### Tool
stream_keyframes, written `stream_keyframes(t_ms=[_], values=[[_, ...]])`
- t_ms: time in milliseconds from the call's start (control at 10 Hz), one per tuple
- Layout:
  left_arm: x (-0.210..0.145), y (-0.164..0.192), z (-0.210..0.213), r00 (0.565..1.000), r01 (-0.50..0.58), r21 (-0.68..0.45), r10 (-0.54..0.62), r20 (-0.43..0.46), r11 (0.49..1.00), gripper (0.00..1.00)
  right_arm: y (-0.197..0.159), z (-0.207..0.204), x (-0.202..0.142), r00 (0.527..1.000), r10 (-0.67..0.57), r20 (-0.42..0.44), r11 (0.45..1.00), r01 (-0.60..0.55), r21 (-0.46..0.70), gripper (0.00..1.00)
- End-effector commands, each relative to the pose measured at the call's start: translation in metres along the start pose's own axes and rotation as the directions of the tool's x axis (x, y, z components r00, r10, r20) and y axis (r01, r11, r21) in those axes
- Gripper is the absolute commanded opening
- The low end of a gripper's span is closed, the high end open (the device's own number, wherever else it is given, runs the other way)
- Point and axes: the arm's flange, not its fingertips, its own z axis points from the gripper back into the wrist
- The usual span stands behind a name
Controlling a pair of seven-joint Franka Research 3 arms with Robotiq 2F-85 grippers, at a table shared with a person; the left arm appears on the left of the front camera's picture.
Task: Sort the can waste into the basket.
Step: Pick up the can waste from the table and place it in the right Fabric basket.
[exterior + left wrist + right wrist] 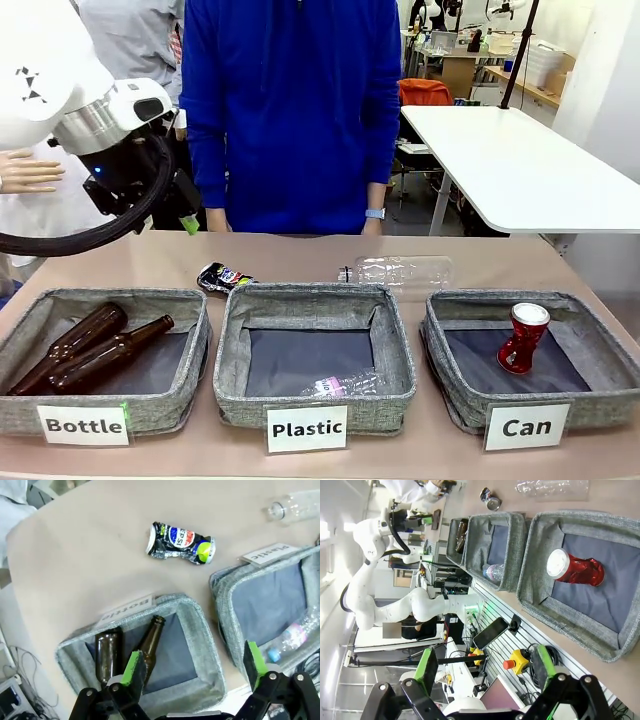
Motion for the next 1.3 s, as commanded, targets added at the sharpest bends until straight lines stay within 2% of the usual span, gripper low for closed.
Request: stream_keyframes(t_ms=[0,100,200,300,400,500,600,700,800,900,1000,1100,1200], values=[[0.029,0.012,-0.014,0.999,-0.001,0.001,0.002,-0.047,1.000,1.00,0.000,0.000,-0.002,1.000,0.017,0.008,1.000,-0.016,-0.012,1.00],[0.041,0.010,-0.026,0.986,0.150,0.035,-0.146,-0.084,0.988,1.00,0.000,0.000,-0.002,1.000,0.017,0.008,1.000,-0.016,-0.012,1.00],[0.045,0.004,-0.042,0.926,0.358,0.035,-0.350,-0.140,0.933,1.00,0.000,0.000,-0.002,1.000,0.017,0.008,1.000,-0.016,-0.012,1.00],[0.050,0.004,-0.050,0.877,0.465,-0.016,-0.463,-0.127,0.885,1.00,0.000,0.000,-0.002,1.000,0.017,0.008,1.000,-0.016,-0.012,1.00],[0.056,0.005,-0.060,0.793,0.604,-0.019,-0.604,-0.083,0.796,1.00,0.000,0.000,-0.002,1.000,0.017,0.008,1.000,-0.016,-0.012,1.00],[0.065,0.005,-0.071,0.650,0.754,-0.033,-0.752,-0.106,0.656,1.00,0.000,0.000,-0.002,1.000,0.017,0.008,1.000,-0.016,-0.012,1.00],[0.075,0.006,-0.080,0.505,0.846,-0.105,-0.849,-0.154,0.523,1.00,0.000,0.000,-0.002,1.000,0.017,0.008,1.000,-0.016,-0.012,1.00],[0.086,0.008,-0.086,0.340,0.914,-0.183,-0.930,-0.140,0.362,1.00,0.000,0.000,-0.002,1.000,0.017,0.008,1.000,-0.016,-0.012,1.00],[0.093,0.008,-0.092,0.223,0.955,-0.171,-0.967,-0.120,0.242,1.00,0.000,0.000,-0.002,1.000,0.017,0.008,1.000,-0.016,-0.012,1.00],[0.098,0.003,-0.098,0.149,0.971,-0.170,-0.981,-0.128,0.169,1.00,0.000,0.000,-0.002,1.000,0.017,0.008,1.000,-0.016,-0.012,1.00],[0.106,-0.005,-0.105,0.144,0.974,-0.156,-0.981,-0.133,0.164,1.00,0.000,0.000,-0.002,1.000,0.017,0.008,1.000,-0.016,-0.012,1.00],[0.118,-0.012,-0.117,0.180,0.975,-0.102,-0.972,-0.149,0.196,1.00,0.000,0.000,-0.002,1.000,0.017,0.008,1.000,-0.016,-0.012,1.00],[0.124,-0.012,-0.129,0.191,0.969,-0.125,-0.969,-0.158,0.211,1.00,0.000,0.000,-0.002,1.000,0.017,0.008,1.000,-0.016,-0.012,1.00]])
